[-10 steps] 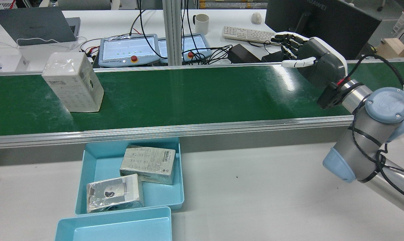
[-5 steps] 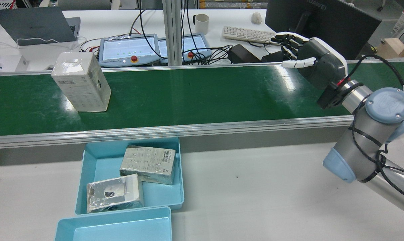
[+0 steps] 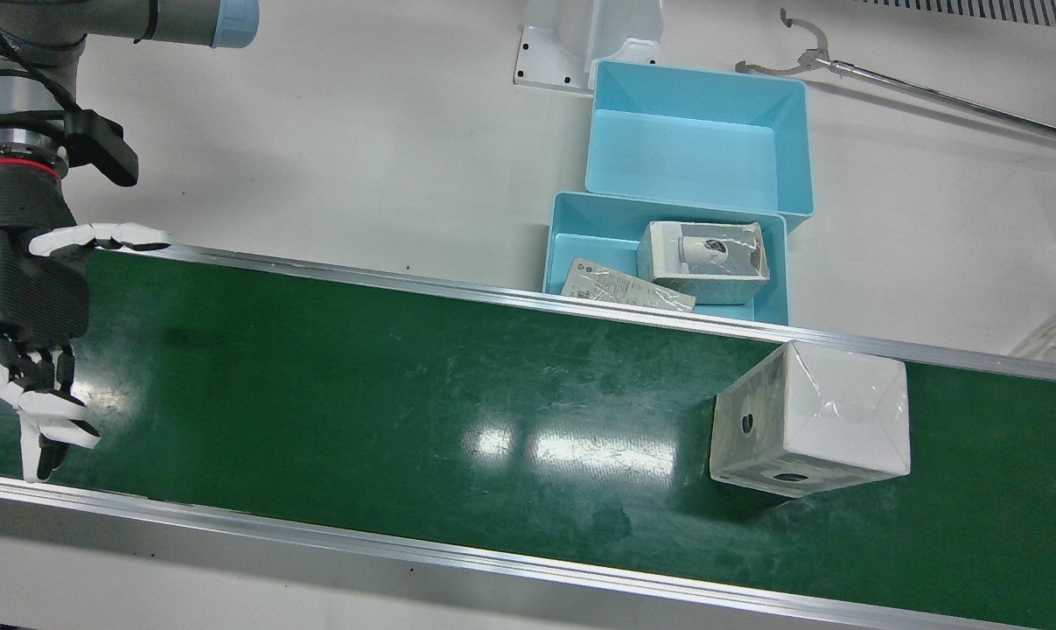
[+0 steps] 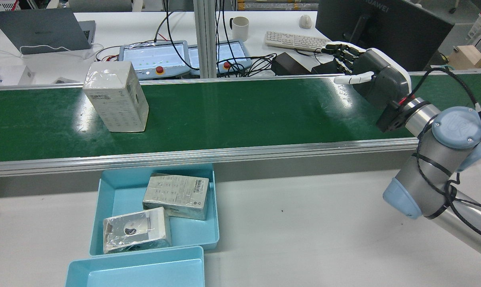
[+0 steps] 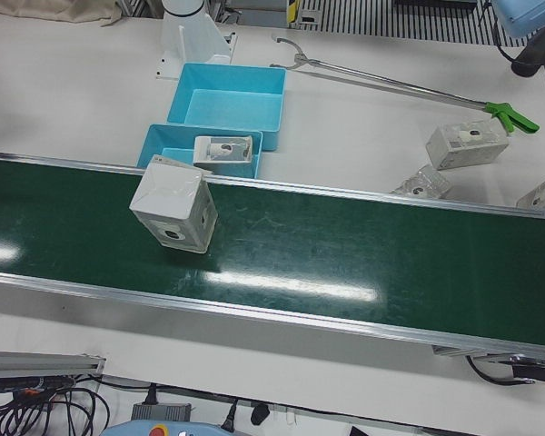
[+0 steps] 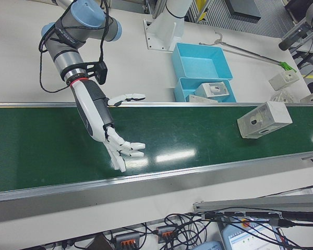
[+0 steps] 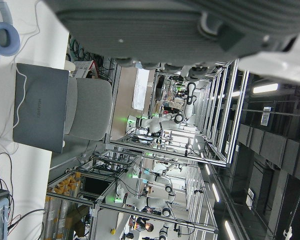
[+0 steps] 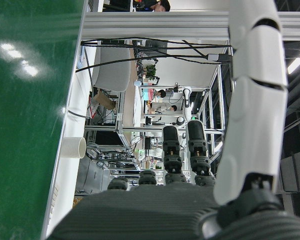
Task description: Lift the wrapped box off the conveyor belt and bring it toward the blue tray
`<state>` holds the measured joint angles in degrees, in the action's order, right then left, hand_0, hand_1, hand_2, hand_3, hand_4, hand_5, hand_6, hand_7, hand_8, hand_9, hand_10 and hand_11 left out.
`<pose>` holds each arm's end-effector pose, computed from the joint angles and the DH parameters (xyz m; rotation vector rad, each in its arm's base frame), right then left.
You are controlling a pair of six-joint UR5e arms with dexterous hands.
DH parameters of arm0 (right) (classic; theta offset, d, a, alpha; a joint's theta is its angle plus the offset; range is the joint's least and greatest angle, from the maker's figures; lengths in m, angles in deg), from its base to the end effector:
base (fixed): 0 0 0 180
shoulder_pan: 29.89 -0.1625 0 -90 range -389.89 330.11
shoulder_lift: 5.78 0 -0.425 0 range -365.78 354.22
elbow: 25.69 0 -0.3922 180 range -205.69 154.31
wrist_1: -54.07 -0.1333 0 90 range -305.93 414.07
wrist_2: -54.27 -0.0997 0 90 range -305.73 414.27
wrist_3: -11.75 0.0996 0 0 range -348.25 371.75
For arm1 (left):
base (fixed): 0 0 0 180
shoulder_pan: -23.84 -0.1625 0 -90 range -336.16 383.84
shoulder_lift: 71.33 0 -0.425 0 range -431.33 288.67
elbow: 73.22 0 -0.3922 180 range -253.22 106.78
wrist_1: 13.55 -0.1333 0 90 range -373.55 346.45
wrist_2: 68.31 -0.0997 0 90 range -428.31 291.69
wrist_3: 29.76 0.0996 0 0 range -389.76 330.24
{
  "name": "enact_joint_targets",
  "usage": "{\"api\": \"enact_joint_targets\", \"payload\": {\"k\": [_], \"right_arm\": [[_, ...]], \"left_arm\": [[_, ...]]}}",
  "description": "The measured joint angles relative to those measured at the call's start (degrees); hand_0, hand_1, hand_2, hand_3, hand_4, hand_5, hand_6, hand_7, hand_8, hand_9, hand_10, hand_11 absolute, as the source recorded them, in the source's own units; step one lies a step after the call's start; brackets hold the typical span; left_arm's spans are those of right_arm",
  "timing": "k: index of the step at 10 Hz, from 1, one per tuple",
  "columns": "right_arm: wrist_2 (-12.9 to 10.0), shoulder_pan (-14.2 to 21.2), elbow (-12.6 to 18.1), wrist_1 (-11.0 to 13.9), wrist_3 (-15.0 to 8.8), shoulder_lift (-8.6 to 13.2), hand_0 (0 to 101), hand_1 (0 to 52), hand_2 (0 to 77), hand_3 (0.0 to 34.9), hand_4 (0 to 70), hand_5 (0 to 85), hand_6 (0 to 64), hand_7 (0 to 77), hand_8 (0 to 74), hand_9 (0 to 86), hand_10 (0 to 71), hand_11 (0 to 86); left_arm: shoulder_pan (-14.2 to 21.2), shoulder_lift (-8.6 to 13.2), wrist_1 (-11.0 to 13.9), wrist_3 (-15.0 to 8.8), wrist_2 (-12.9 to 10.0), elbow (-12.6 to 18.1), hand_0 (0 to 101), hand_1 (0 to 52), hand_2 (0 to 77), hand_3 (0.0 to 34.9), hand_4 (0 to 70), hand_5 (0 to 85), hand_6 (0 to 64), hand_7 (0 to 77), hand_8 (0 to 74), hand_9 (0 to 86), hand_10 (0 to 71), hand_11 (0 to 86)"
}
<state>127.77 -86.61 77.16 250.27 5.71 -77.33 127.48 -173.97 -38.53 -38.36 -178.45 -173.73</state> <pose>-0.1875 -0.5801 0.4333 -0.2971 -2.3244 1.7935 -0.2245 -0.5052 0.5256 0.2964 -2.1441 2.2297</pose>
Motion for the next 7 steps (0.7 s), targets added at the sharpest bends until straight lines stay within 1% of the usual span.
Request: {"api": "enact_joint_targets", "payload": {"k": [1,2,3,4,5,6,7], "right_arm": [[0.07,0.0,0.05,0.05,0.0,0.0,47,12.5,14.7,5.6,13.6,25.1,5.5,19.6,0.5,4.4,0.0,1.6],[0.2,-0.02,0.12,0.09,0.04,-0.16,47,12.5,14.7,3.7,14.7,25.6,5.5,19.6,0.5,5.4,0.0,1.6],[0.34,-0.06,0.23,0.14,0.09,-0.4,47,12.5,16.4,4.1,14.7,27.3,5.5,20.7,0.5,6.0,0.0,1.6],[0.5,-0.13,0.35,0.21,0.12,-0.72,47,15.3,18.0,4.5,14.7,27.3,5.5,20.7,0.5,6.0,0.0,1.6],[0.53,-0.14,0.59,0.29,0.12,-1.13,47,15.3,18.0,4.5,14.7,27.3,5.5,20.7,0.5,3.3,0.0,1.6],[0.51,-0.14,0.92,0.41,0.07,-1.53,47,15.3,18.5,5.3,13.1,26.2,2.7,20.7,0.0,3.8,0.0,1.6],[0.45,-0.13,1.18,0.53,0.01,-1.77,48,15.3,18.5,6.3,12.5,26.2,2.7,19.1,0.5,4.4,0.0,1.6]], "left_arm": [[0.0,0.0,0.0,0.0,0.0,0.0,0,0.0,1.1,0.0,0.0,0.5,0.0,0.5,0.5,0.0,0.5,0.0],[0.0,0.0,0.0,0.0,0.0,0.0,0,0.0,0.5,0.0,0.0,1.1,0.0,0.5,0.5,0.0,0.5,0.0],[0.0,0.0,0.0,0.0,0.0,0.0,0,0.0,0.5,0.0,0.0,1.1,0.0,0.5,0.5,0.0,0.5,0.0],[0.0,0.0,0.0,0.0,0.0,0.0,0,0.0,0.5,0.0,0.0,1.1,0.0,0.5,0.5,0.0,0.5,0.0],[0.0,0.0,0.0,0.0,0.0,0.0,0,0.0,1.1,0.0,0.0,1.1,0.0,0.5,0.5,0.0,0.5,0.0],[0.0,0.0,0.0,0.0,0.0,0.0,0,0.0,1.1,0.0,0.0,1.1,0.0,0.5,0.5,0.0,0.5,0.0],[0.0,0.0,0.0,0.0,0.0,0.0,0,0.0,1.1,0.0,0.0,1.1,0.0,0.5,0.5,0.0,0.0,0.5]]}}
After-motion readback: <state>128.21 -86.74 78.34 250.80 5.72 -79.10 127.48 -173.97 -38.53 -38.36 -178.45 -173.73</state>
